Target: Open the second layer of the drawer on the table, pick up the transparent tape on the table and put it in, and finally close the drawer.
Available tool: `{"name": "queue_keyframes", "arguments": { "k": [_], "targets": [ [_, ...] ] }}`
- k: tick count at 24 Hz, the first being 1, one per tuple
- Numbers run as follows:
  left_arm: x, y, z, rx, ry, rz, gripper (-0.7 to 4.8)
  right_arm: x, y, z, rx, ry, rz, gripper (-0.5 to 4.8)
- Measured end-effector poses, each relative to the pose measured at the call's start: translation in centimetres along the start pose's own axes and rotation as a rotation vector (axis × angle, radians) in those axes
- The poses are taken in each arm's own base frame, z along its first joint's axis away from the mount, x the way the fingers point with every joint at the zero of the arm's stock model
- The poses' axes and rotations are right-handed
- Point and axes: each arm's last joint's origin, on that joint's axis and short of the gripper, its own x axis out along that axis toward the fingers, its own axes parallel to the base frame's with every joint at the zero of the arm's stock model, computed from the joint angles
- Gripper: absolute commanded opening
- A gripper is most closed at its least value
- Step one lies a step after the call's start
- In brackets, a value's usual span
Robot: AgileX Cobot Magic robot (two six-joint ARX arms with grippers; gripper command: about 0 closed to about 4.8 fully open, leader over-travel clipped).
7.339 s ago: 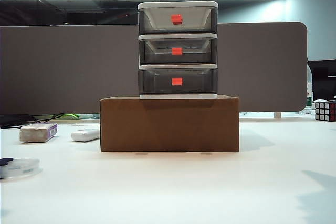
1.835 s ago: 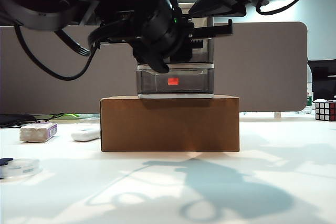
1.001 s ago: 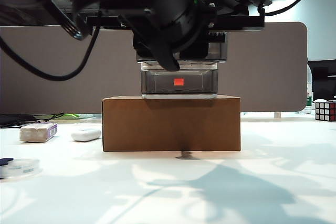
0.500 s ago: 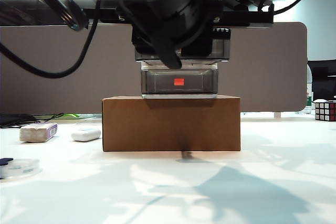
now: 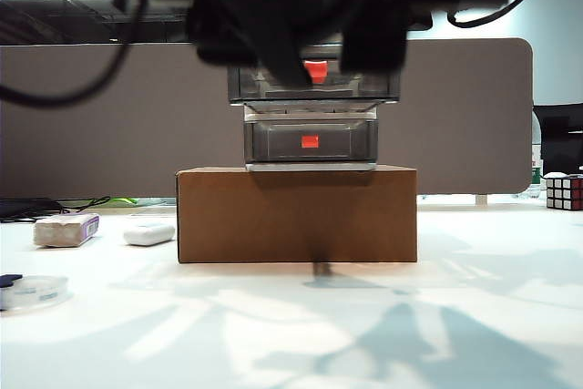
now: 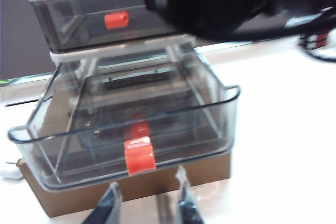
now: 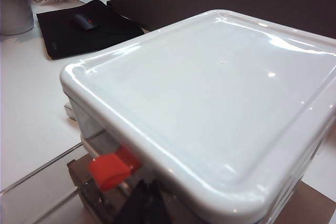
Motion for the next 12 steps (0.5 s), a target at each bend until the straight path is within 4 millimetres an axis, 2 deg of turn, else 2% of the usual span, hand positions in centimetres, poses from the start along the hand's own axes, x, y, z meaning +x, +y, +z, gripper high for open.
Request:
{"name": "queue_keyframes", "arguments": {
  "k": [4, 8, 11, 12],
  "targets": [
    [-1.4, 2.1, 1.3, -0.01, -0.006, -0.01, 1.51, 0.0, 0.0, 0.0, 0.0, -0.001, 0.003, -0.05],
    [-2.4, 5.5, 2.9, -0.004, -0.005, -0.093, 1.3, 0.0, 0.1, 0.0, 0.0, -0.004, 0.036, -0.05],
    [-1.8, 8.8, 3.6, 0.005, 0.028, -0.148, 1.18, 0.0, 0.2, 0.0, 0.0, -0.006, 0.073, -0.05],
    [-1.4, 11.2, 4.0, 0.01, 0.08, -0.198, 1.02, -0.1, 0.3, -0.1, 0.004, 0.005, 0.102, -0.05]
  ]
}}
